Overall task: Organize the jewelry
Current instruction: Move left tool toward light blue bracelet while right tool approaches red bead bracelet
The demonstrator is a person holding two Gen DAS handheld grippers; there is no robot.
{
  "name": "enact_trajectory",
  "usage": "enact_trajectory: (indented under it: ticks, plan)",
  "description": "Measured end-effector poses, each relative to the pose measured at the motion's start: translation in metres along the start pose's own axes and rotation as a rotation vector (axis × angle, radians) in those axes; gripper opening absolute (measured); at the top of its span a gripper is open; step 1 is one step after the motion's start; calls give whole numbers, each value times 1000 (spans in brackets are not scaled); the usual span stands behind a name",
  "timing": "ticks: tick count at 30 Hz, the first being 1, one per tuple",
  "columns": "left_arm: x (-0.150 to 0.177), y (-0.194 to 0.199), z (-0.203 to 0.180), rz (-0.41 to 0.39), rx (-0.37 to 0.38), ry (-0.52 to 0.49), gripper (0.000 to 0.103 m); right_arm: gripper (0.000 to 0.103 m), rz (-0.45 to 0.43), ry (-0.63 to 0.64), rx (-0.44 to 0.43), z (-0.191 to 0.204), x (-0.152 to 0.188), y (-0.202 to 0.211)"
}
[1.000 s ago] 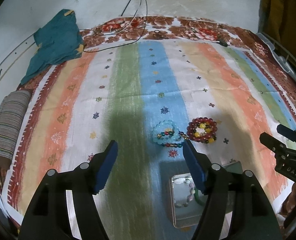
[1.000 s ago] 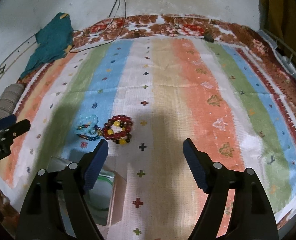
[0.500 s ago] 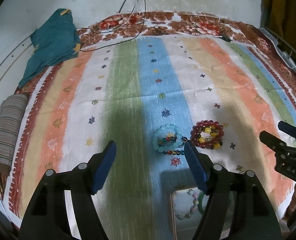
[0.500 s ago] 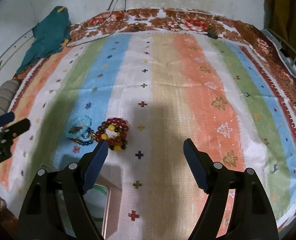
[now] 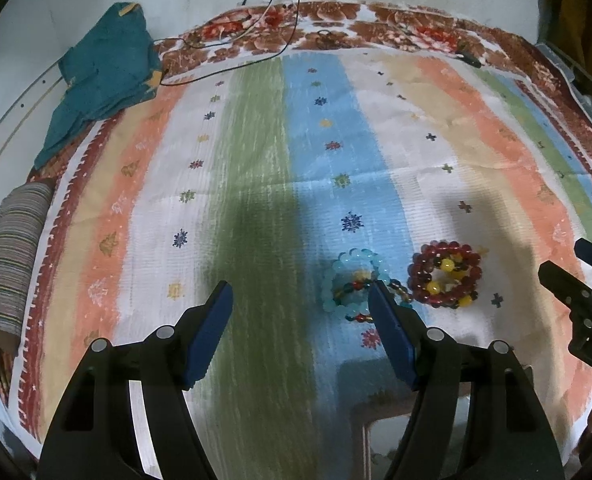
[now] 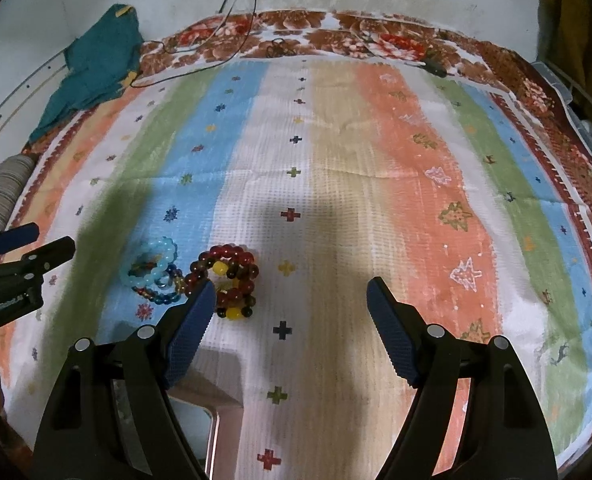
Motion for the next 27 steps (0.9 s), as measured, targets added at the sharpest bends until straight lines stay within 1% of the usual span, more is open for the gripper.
enact_trajectory:
  ticks: [4, 10, 14, 16, 20, 27]
  plan:
    - [-4, -11, -2, 17, -8, -14, 70, 78, -4, 12, 24, 0, -4, -7]
    - [-8, -23, -5, 24, -33, -36, 70, 78, 21, 24, 9, 3, -8, -19]
    - [-14, -29, -4, 30, -20, -28, 70, 78, 35, 21, -3, 2, -11, -26]
    - [-14, -35, -4, 47, -8, -26, 70, 78, 49, 16, -10, 1, -13, -32]
    - [-14, -47, -5, 74, -9, -38, 70, 78, 86, -3, -42, 0, -14, -44]
    - [-17, -64, -5, 112, -1, -44, 70, 78, 117, 10, -44, 4, -15, -58]
Point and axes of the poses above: each gripper's, at about its wrist camera, not at the fingertips, and y roughly against the way its jaws point, z to its left, x to its underside, the point moved 1 cm from there along -y, roughly the way its jaws point, and after that the axes turned 2 degrees about z, right-handed, at the moved point
